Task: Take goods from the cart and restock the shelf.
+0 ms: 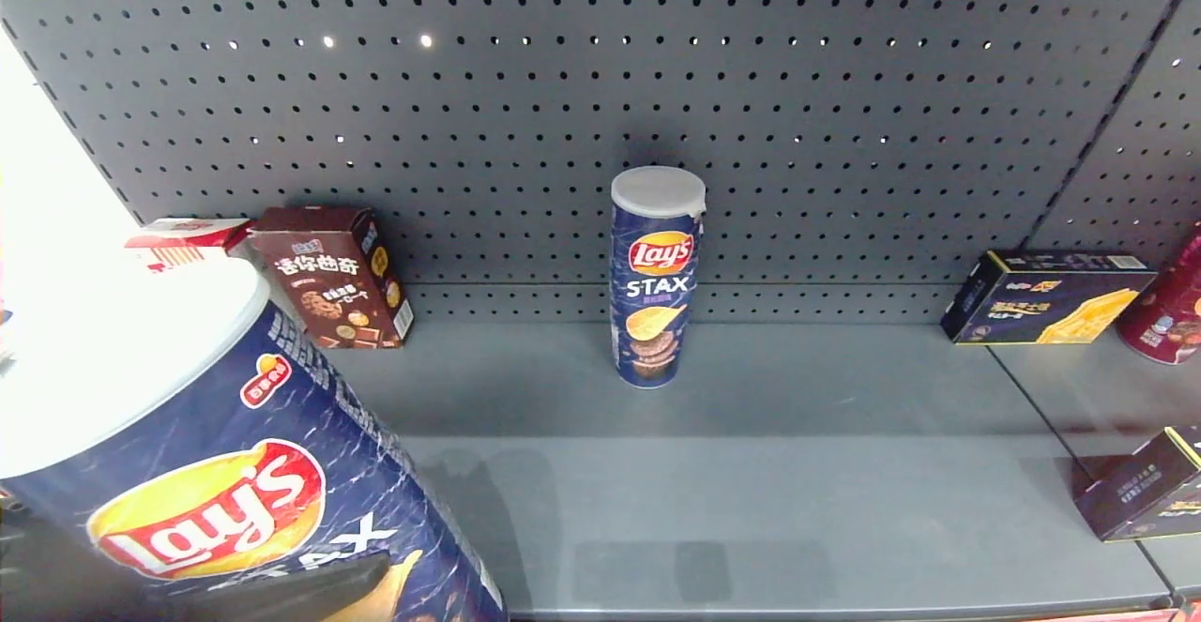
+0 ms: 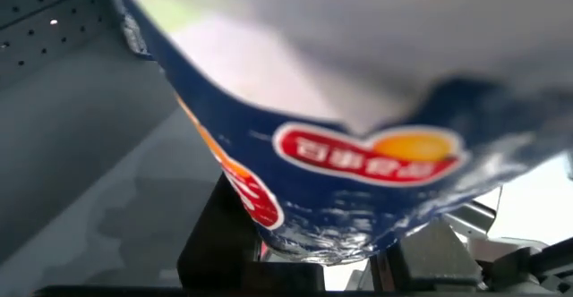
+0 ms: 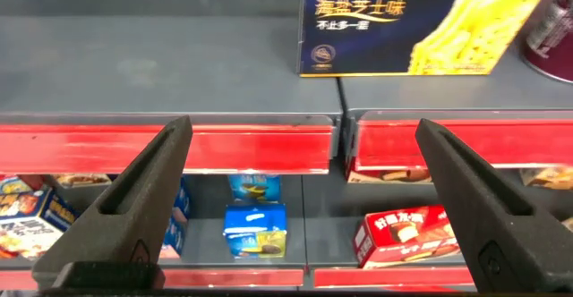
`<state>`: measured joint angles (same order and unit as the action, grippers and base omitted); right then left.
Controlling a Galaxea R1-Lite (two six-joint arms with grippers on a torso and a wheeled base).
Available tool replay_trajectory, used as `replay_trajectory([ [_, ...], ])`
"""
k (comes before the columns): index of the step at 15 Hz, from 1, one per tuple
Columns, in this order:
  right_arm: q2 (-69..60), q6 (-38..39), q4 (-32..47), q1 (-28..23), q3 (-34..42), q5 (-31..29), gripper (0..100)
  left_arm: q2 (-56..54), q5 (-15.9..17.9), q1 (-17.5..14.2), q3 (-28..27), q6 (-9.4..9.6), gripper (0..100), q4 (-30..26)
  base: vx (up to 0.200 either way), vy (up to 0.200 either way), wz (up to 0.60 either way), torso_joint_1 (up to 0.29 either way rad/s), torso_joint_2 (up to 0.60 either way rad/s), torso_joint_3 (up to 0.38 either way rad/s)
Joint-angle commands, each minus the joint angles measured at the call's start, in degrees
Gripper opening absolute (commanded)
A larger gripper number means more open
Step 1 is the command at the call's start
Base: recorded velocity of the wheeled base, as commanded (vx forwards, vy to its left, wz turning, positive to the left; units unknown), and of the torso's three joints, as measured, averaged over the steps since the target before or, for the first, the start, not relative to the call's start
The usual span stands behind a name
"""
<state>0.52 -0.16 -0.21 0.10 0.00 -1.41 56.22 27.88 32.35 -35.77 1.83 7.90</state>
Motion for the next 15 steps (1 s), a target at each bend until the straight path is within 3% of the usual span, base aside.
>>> replay_trajectory([
  [1, 0.1, 0.0, -0.1, 0.0, 0.0, 0.0, 100, -0.2, 0.1, 0.0, 0.1, 0.02, 0, 0.6, 0.000, 0.000, 0.00, 0.000, 0.00, 0.000],
  [5, 0.5, -0.5, 0.0, 0.3, -0.2, -0.2, 100, -0.3, 0.0, -0.3, 0.8, -0.51, 0, 1.1, 0.000, 0.000, 0.00, 0.000, 0.00, 0.000],
  [7, 10.0, -0.7, 0.0, 0.7, -13.1, 1.6, 100, -0.3, 0.0, -0.3, 0.9, -0.51, 0, 1.5, 0.000, 0.000, 0.00, 0.000, 0.00, 0.000],
  [9, 23.2, 0.1, 2.9, 2.6, -25.5, 8.2, 100, 0.1, 0.2, -0.4, 1.0, -0.42, 0, 2.5, 0.000, 0.000, 0.00, 0.000, 0.00, 0.000],
  [12, 34.4, -1.0, 1.9, 3.1, -32.7, 9.5, 100, 0.4, 0.1, -0.3, 1.1, -0.25, 0, 3.6, 0.000, 0.000, 0.00, 0.000, 0.00, 0.000],
  [15, 43.8, -1.1, -3.9, 11.2, -34.4, 14.5, 100, 2.1, -0.1, -0.4, 0.3, -0.33, 0, 5.7, 0.000, 0.000, 0.00, 0.000, 0.00, 0.000],
])
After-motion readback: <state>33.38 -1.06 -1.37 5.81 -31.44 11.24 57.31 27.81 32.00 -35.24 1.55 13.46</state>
